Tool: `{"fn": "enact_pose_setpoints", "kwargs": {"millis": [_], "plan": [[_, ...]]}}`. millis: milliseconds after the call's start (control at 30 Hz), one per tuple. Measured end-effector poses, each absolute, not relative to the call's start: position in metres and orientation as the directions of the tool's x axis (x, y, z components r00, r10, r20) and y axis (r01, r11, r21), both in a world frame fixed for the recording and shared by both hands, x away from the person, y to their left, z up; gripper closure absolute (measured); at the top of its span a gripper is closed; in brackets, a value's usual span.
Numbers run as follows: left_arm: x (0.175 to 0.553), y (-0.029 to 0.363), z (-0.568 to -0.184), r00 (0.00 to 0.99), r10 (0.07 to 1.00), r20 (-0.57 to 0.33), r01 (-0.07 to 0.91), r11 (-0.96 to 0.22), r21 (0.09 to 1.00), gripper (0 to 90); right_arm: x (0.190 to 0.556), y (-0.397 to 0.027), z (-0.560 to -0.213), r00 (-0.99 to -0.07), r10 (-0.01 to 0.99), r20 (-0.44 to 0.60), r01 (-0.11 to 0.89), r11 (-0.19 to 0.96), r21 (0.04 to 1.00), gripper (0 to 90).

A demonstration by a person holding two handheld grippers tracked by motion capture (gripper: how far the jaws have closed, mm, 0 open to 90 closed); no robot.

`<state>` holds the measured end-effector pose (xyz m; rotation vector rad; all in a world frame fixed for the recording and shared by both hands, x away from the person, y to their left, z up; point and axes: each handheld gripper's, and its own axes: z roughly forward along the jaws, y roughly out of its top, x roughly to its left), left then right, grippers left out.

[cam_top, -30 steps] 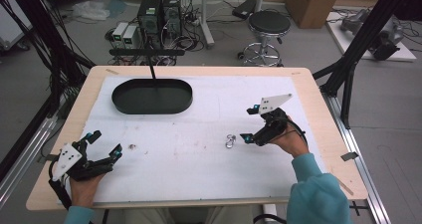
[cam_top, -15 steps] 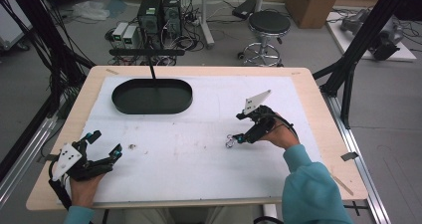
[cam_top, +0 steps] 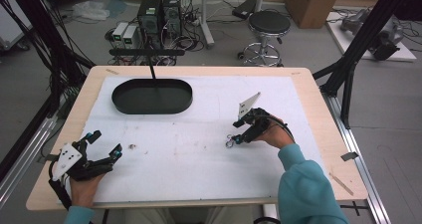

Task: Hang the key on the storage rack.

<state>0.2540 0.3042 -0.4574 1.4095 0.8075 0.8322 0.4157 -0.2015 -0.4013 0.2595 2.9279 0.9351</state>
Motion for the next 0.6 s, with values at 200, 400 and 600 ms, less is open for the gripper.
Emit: {"fn": "enact_pose_setpoints", "kwargs": {"millis": [200, 400, 600], "plan": [[0.254, 0.3042, -0.4574, 0.495, 0.869, 0.013, -0.013, -0.008, 1.0, 12.4, 0.4168, -0.198, -0.4041, -0.987, 0.16, -0.011, 0.127, 0.82, 0.558, 51.8], [0.2541, 0.3041, -0.4574, 0.494, 0.869, 0.012, -0.014, -0.006, 1.0, 12.4, 0.4175, -0.1947, -0.408, -0.991, 0.135, -0.012, 0.109, 0.845, 0.524, 61.4], [0.2541, 0.3042, -0.4574, 0.495, 0.869, 0.012, -0.014, -0.006, 1.0, 12.4, 0.4181, -0.1922, -0.4099, -0.992, 0.127, -0.019, 0.099, 0.855, 0.509, 67.7]]}}
